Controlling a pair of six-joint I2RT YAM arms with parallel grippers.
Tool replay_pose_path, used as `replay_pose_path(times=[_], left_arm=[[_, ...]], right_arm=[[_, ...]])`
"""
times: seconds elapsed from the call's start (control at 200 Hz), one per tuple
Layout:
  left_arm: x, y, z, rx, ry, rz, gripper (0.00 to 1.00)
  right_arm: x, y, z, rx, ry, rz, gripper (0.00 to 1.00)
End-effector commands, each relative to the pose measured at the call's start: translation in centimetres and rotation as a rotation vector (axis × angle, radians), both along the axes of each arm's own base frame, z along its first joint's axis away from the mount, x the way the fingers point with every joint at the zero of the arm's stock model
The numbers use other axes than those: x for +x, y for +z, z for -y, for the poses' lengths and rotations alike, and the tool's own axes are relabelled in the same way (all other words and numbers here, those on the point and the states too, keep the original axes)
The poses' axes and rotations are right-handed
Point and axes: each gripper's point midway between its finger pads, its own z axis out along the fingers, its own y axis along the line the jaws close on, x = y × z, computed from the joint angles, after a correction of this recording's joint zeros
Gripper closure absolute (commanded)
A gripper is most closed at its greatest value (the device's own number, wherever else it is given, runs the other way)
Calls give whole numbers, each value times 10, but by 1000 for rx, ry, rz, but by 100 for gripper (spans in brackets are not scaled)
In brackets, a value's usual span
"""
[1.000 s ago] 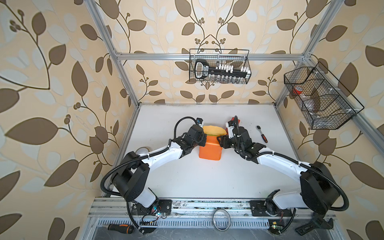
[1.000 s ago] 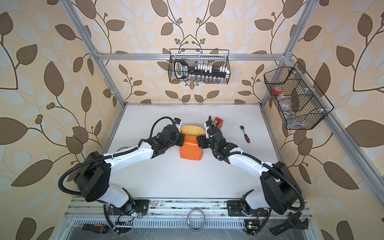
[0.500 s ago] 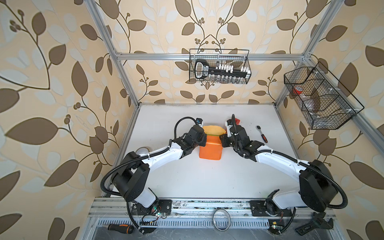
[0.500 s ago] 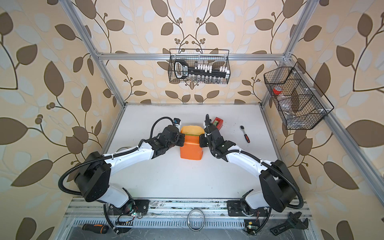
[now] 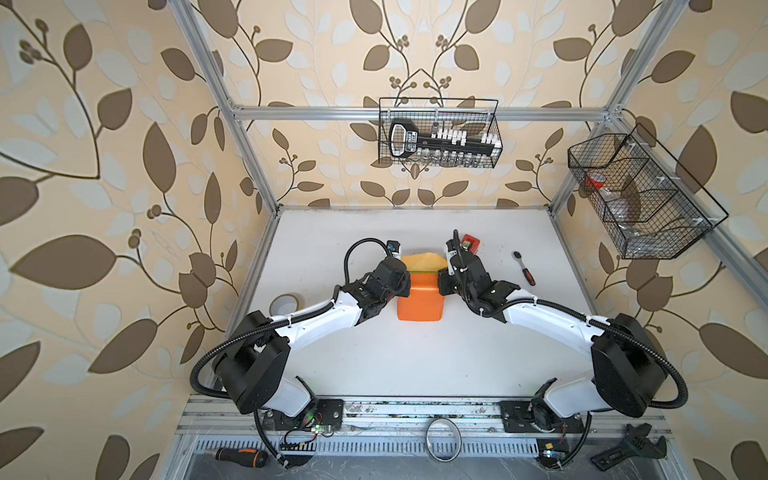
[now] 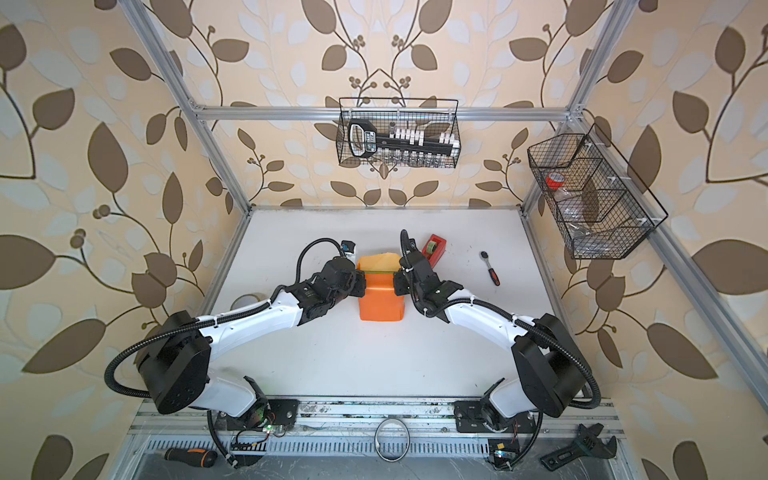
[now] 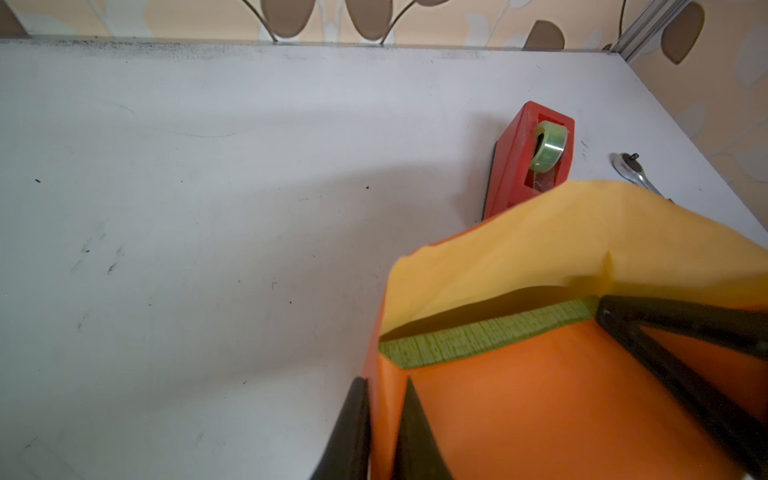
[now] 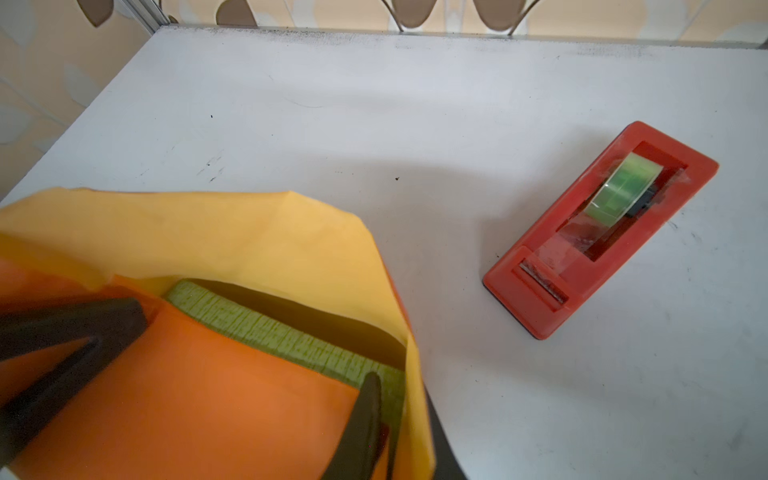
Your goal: Wrap the gift box in paper
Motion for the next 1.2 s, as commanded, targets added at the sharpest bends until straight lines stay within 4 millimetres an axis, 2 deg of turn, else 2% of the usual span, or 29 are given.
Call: replay_pose_path(times=[0.0,0.11,0.175,0.225,0.335,0.345,0.36,0.425,0.53,0.665,0.87,0.96,1.08,1.195], left_arm=[[0,23,-6,-8,37,60,76],[4,31,-6,6,38,76,74],[5,29,-4,16,30,72,80],[5,25,-3,27,26,61,83],[3,20,-3,17,23,53,84],[5,10,-2,31,22,36,84],[5,7,-1,36,20,30,84],[5,2,0,43,16,23,90],[7,-2,1,51,16,17,95],[6,-3,-1,53,18,17,100],[5,-1,-2,51,16,23,100],[4,-2,-2,54,16,20,100],[3,-2,-4,56,19,23,100],[2,1,-5,54,19,30,100]], right_arm=[[-3,-8,3,-46,15,-6,86],[-4,-9,2,-47,20,-10,86],[-4,-8,1,-42,22,-8,86],[-3,-7,1,-39,23,-5,86],[-2,-4,-1,-33,25,2,86],[-2,-5,-1,-34,25,1,86],[-2,-4,-1,-34,25,1,86],[-2,-4,-2,-27,27,1,85],[-2,0,-3,-19,33,5,83],[-1,15,-6,-6,44,19,74],[-13,50,-10,62,101,39,59],[-22,60,-4,112,137,29,52],[-31,64,10,219,188,-13,48],[-27,62,32,263,165,-38,47]])
